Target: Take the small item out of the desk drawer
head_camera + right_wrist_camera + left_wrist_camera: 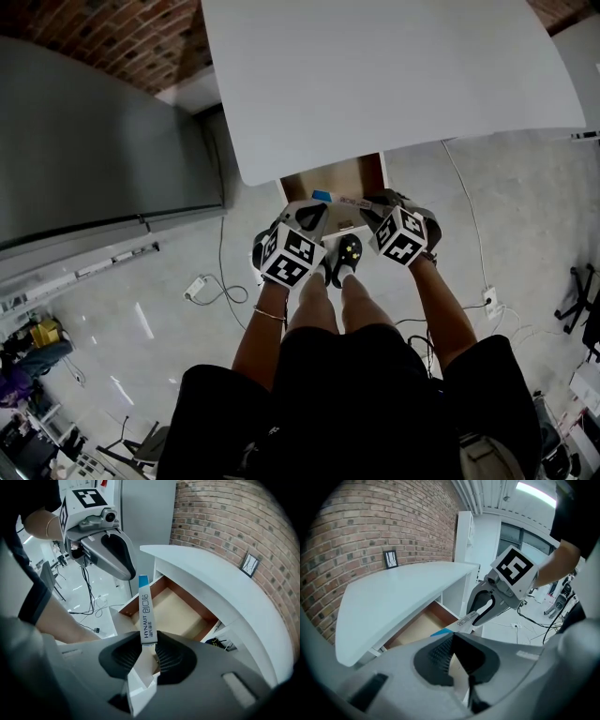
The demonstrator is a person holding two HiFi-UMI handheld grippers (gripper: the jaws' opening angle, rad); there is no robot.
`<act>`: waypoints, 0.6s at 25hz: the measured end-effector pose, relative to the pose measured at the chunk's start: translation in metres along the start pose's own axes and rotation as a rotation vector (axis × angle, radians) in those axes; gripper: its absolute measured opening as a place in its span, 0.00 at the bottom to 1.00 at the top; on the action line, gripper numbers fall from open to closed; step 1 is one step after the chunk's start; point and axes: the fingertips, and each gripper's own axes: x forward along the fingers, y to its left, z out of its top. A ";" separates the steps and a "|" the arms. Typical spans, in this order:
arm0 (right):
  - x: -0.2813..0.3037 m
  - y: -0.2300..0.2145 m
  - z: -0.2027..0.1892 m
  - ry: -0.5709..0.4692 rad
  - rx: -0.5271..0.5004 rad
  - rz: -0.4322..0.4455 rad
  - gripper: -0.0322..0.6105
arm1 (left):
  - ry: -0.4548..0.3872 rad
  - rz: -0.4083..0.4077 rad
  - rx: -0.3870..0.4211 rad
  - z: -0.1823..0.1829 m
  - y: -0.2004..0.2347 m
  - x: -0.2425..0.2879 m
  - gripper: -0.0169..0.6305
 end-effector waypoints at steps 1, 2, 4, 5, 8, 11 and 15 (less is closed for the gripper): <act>-0.004 0.000 0.001 -0.004 0.004 -0.005 0.21 | -0.005 0.003 -0.004 0.002 0.000 -0.003 0.02; -0.008 0.000 0.002 -0.008 0.009 -0.010 0.21 | -0.008 0.007 -0.009 0.003 -0.001 -0.006 0.02; -0.015 0.001 0.003 -0.021 0.023 -0.016 0.21 | -0.011 0.017 -0.014 0.006 -0.001 -0.012 0.02; -0.019 0.001 0.004 -0.027 0.032 -0.020 0.21 | -0.013 0.020 -0.015 0.007 -0.001 -0.015 0.02; -0.031 -0.001 0.007 -0.047 0.063 -0.039 0.21 | -0.027 0.025 -0.021 0.011 -0.003 -0.023 0.02; -0.046 -0.002 0.012 -0.078 0.101 -0.064 0.21 | -0.038 0.037 -0.026 0.016 -0.003 -0.032 0.02; -0.062 -0.002 0.019 -0.116 0.138 -0.085 0.21 | -0.064 0.055 -0.031 0.027 0.000 -0.044 0.02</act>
